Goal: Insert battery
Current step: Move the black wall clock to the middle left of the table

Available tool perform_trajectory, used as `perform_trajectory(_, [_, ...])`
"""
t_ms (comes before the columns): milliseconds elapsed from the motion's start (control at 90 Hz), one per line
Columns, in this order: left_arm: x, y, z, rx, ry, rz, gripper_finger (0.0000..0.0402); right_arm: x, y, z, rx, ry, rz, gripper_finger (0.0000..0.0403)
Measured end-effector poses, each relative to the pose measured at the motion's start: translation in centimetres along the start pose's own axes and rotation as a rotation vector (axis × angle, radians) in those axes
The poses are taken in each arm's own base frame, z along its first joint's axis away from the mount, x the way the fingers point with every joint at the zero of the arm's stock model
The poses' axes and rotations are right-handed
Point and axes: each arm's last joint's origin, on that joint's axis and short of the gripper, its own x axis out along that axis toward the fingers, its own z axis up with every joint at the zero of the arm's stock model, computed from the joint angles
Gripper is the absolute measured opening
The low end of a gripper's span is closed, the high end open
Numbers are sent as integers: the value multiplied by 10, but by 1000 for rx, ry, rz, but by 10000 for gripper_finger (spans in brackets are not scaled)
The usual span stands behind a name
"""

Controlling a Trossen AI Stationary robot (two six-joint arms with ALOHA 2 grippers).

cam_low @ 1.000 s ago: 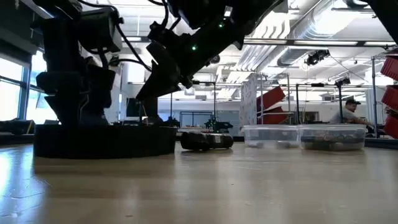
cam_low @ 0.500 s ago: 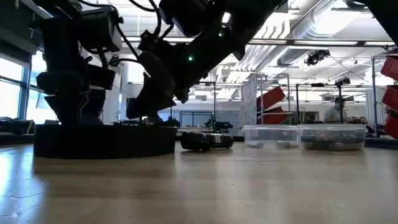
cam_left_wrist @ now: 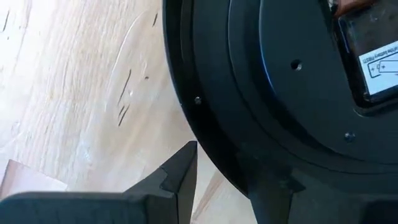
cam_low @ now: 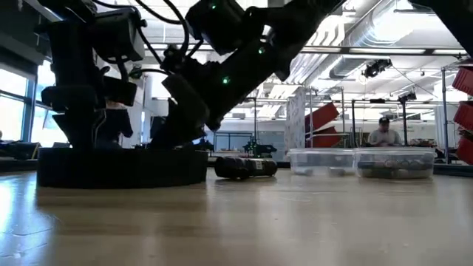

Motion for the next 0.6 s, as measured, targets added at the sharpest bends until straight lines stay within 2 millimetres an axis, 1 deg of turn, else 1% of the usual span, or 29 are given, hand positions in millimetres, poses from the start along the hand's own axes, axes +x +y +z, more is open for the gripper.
perform_trajectory(300, [0,0,1,4,-8,-1,106,1,-13,0,0,3,33,22])
perform_trajectory(444, [0,0,1,7,-13,0,106,-7,-15,11,-41,12,7,22])
perform_trajectory(533, [0,-1,2,12,-24,-5,106,-12,-14,27,-63,-18,-6,22])
perform_trajectory(600, [0,-1,2,14,-23,-4,106,-14,-14,33,-74,-29,-17,22])
